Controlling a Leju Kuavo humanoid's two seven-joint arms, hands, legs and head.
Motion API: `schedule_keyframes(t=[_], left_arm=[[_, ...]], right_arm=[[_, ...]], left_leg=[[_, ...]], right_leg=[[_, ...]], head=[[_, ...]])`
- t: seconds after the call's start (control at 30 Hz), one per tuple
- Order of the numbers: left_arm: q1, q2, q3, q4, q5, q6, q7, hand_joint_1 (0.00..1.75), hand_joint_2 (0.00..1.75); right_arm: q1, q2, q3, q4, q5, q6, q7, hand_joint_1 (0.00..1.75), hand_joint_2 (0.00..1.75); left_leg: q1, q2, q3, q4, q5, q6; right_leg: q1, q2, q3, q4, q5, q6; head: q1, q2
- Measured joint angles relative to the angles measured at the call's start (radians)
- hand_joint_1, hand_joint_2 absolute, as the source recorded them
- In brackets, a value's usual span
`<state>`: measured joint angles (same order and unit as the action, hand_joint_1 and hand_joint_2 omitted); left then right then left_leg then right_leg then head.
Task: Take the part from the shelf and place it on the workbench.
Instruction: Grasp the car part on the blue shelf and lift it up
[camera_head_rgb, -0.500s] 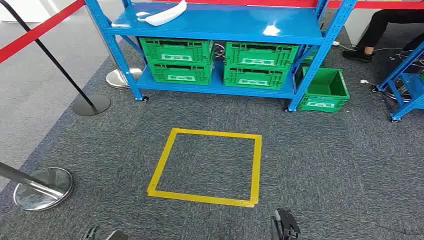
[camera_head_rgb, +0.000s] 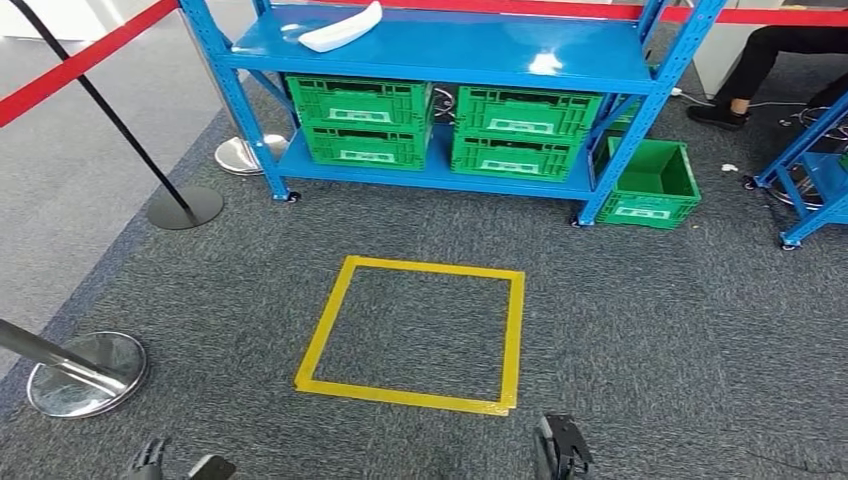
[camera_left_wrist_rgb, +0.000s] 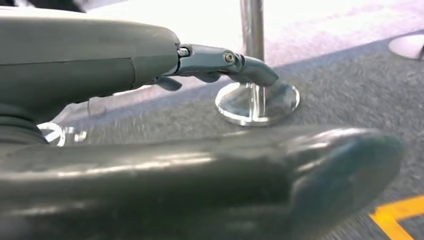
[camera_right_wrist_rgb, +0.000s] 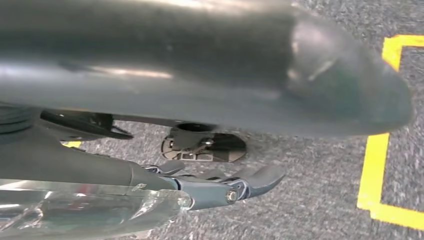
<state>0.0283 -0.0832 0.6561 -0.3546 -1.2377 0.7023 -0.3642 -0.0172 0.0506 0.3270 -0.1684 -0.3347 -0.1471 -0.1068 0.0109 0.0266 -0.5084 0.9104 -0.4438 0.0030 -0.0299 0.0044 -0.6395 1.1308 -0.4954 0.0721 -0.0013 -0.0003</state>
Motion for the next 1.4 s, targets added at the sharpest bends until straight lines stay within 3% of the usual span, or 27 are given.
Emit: schedule_keyframes(t=[0.07, 0.1, 0.17, 0.23, 0.3, 0.43, 0.53, 0.6, 0.67, 0.7, 0.73, 0.8, 0.83, 0.9, 1.07, 1.13, 1.2, 1.23, 1.27, 1.3, 1.37, 1.4], left_arm=[[0.002, -0.002, 0.041, -0.014, -0.04, 0.0, -0.002, 0.0, 0.0], [0.004, -0.003, 0.058, -0.02, -0.051, 0.0, -0.004, 0.0, 0.0], [0.007, -0.007, 0.081, -0.028, -0.063, 0.0, -0.008, 0.0, 0.0], [0.009, -0.01, 0.101, -0.039, -0.082, 0.0, -0.019, 0.0, 0.0], [0.006, -0.01, 0.129, -0.054, -0.109, 0.0, -0.032, 0.0, 0.0], [-0.007, -0.015, 0.172, -0.073, -0.161, 0.0, -0.048, 0.0, 0.0], [-0.02, -0.019, 0.189, -0.086, -0.184, 0.0, -0.058, 0.0, 0.0], [-0.024, -0.021, 0.199, -0.092, -0.192, 0.0, -0.062, 0.0, 0.0], [-0.022, -0.024, 0.21, -0.097, -0.2, 0.0, -0.065, 0.0, 0.0], [-0.02, -0.026, 0.216, -0.099, -0.205, 0.0, -0.067, 0.0, 0.0], [-0.019, -0.027, 0.222, -0.103, -0.21, 0.0, -0.069, 0.0, 0.0], [-0.018, -0.029, 0.236, -0.108, -0.218, 0.0, -0.072, 0.0, 0.0], [-0.017, -0.03, 0.243, -0.109, -0.22, 0.0, -0.073, 0.0, 0.0], [-0.017, -0.031, 0.254, -0.111, -0.225, 0.0, -0.075, 0.0, 0.0], [-0.019, -0.033, 0.272, -0.133, -0.249, 0.001, -0.08, 0.0, 0.0], [-0.02, -0.032, 0.279, -0.154, -0.263, 0.001, -0.093, 0.0, 0.0], [-0.019, -0.03, 0.287, -0.18, -0.263, 0.002, -0.12, 0.0, 0.0], [-0.016, -0.031, 0.292, -0.2, -0.255, 0.002, -0.138, 0.0, 0.0], [-0.013, -0.035, 0.297, -0.225, -0.242, 0.002, -0.158, 0.0, 0.0], [-0.008, -0.043, 0.304, -0.26, -0.226, 0.002, -0.182, 0.0, 0.0], [-0.003, -0.069, 0.325, -0.344, -0.193, 0.002, -0.231, 0.0, 0.0], [-0.002, -0.083, 0.336, -0.385, -0.182, 0.002, -0.25, 0.0, 0.0]], right_arm=[[0.003, 0.0, 0.002, 0.002, 0.003, 0.0, 0.006, 0.0, 0.0], [0.005, 0.0, 0.003, 0.003, 0.004, 0.0, 0.007, 0.0, 0.0], [0.006, 0.0, 0.007, 0.004, 0.006, 0.0, 0.01, 0.0, 0.0], [0.006, -0.001, 0.012, 0.005, 0.011, 0.0, 0.015, 0.0, 0.0], [0.003, -0.001, 0.017, 0.006, 0.016, 0.0, 0.018, 0.0, 0.0], [0.002, -0.005, 0.021, 0.009, 0.017, -0.002, 0.009, 0.0, 0.0], [-0.001, -0.008, 0.021, 0.009, 0.017, 0.002, 0.004, 0.0, 0.0], [0.0, -0.008, 0.021, 0.01, 0.017, 0.003, 0.004, 0.0, 0.0], [0.006, -0.009, 0.022, 0.011, 0.017, 0.004, 0.008, 0.0, 0.0], [0.009, -0.009, 0.022, 0.012, 0.017, 0.004, 0.011, 0.0, 0.0], [0.011, -0.009, 0.023, 0.013, 0.017, 0.004, 0.016, 0.0, 0.0], [0.011, -0.009, 0.023, 0.014, 0.017, 0.004, 0.023, 0.0, 0.0], [0.01, -0.009, 0.023, 0.014, 0.017, 0.003, 0.026, 0.0, 0.0], [0.008, -0.009, 0.023, 0.015, 0.017, 0.003, 0.03, 0.0, 0.0], [0.002, -0.01, 0.024, 0.015, 0.017, 0.003, 0.036, 0.0, 0.0], [-0.004, -0.01, 0.025, 0.015, 0.017, 0.003, 0.037, 0.0, 0.0], [-0.006, -0.01, 0.025, 0.015, 0.015, 0.004, 0.036, 0.0, 0.0], [-0.005, -0.01, 0.025, 0.015, 0.013, 0.004, 0.036, 0.0, 0.0], [-0.004, -0.01, 0.025, 0.015, 0.011, 0.004, 0.036, 0.0, 0.0], [-0.004, -0.01, 0.025, 0.015, 0.008, 0.004, 0.036, 0.0, 0.0], [-0.005, -0.01, 0.025, 0.015, 0.004, 0.002, 0.038, 0.0, 0.0], [-0.006, -0.01, 0.025, 0.016, 0.002, 0.0, 0.04, 0.0, 0.0]], left_leg=[[0.0, 0.0, 0.013, 0.001, -0.01, -0.002], [0.0, 0.0, 0.023, 0.001, -0.017, -0.004], [0.004, 0.0, 0.045, 0.002, -0.032, -0.01], [0.01, 0.0, 0.068, 0.003, -0.049, -0.021], [0.009, -0.001, 0.082, 0.008, -0.067, -0.038], [0.009, -0.001, 0.085, 0.018, -0.077, -0.06], [0.013, -0.005, 0.025, 0.123, -0.122, -0.069], [0.013, -0.005, -0.053, 0.244, -0.163, -0.075], [0.014, -0.005, -0.13, 0.335, -0.162, -0.078], [0.015, -0.006, -0.153, 0.34, -0.131, -0.076], [0.015, -0.006, -0.156, 0.303, -0.079, -0.073], [0.014, -0.007, -0.137, 0.185, 0.03, -0.067], [0.014, -0.009, -0.123, 0.132, 0.06, -0.064], [0.014, -0.011, -0.108, 0.085, 0.057, -0.055], [0.014, -0.018, -0.1, 0.079, 0.027, -0.029], [0.012, -0.018, -0.089, 0.078, 0.021, -0.017], [0.006, -0.018, -0.079, 0.078, 0.012, -0.007], [0.001, -0.018, -0.073, 0.078, 0.008, -0.003], [-0.003, -0.018, -0.065, 0.078, 0.002, 0.0], [-0.006, -0.02, -0.056, 0.078, -0.003, 0.001], [-0.011, -0.023, -0.037, 0.078, -0.015, 0.0], [-0.014, -0.024, -0.03, 0.08, -0.021, -0.003]], right_leg=[[0.0, 0.0, -0.067, 0.123, -0.038, 0.002], [0.0, 0.0, -0.081, 0.144, -0.031, 0.004], [-0.001, -0.002, -0.066, 0.098, 0.022, 0.008], [-0.003, -0.007, -0.011, -0.016, 0.085, 0.014], [-0.003, -0.012, 0.035, -0.101, 0.096, 0.008], [0.003, -0.006, 0.042, -0.108, 0.067, -0.03], [0.0, 0.0, 0.058, -0.121, 0.056, -0.047], [0.0, 0.002, 0.069, -0.128, 0.049, -0.053], [-0.001, 0.008, 0.087, -0.134, 0.038, -0.053], [-0.002, 0.012, 0.097, -0.135, 0.031, -0.052], [-0.004, 0.016, 0.108, -0.136, 0.023, -0.049], [-0.006, 0.024, 0.126, -0.135, 0.005, -0.037], [-0.004, 0.028, 0.132, -0.133, -0.003, -0.029], [0.001, 0.033, 0.134, -0.131, -0.014, -0.016], [-0.002, 0.021, 0.139, -0.13, -0.034, 0.002], [0.002, 0.01, 0.099, -0.039, -0.081, 0.002], [0.008, 0.006, 0.018, 0.108, -0.136, -0.004], [0.01, 0.006, -0.015, 0.158, -0.141, -0.007], [0.013, 0.006, -0.033, 0.173, -0.126, -0.011], [0.016, 0.006, -0.032, 0.147, -0.089, -0.017], [0.025, 0.004, 0.008, 0.021, 0.005, -0.033], [0.028, 0.003, 0.032, -0.04, 0.035, -0.04]], head=[[0.002, 0.0], [0.002, 0.0], [0.002, 0.0], [0.003, 0.0], [0.007, 0.0], [-0.003, 0.0], [-0.009, 0.0], [-0.011, 0.0], [-0.011, 0.0], [-0.011, 0.0], [-0.011, 0.0], [-0.013, 0.0], [-0.015, 0.0], [-0.018, 0.0], [-0.014, 0.0], [-0.011, 0.0], [-0.01, 0.0], [-0.01, 0.0], [-0.01, 0.0], [-0.01, 0.0], [-0.01, 0.0], [-0.011, 0.0]])
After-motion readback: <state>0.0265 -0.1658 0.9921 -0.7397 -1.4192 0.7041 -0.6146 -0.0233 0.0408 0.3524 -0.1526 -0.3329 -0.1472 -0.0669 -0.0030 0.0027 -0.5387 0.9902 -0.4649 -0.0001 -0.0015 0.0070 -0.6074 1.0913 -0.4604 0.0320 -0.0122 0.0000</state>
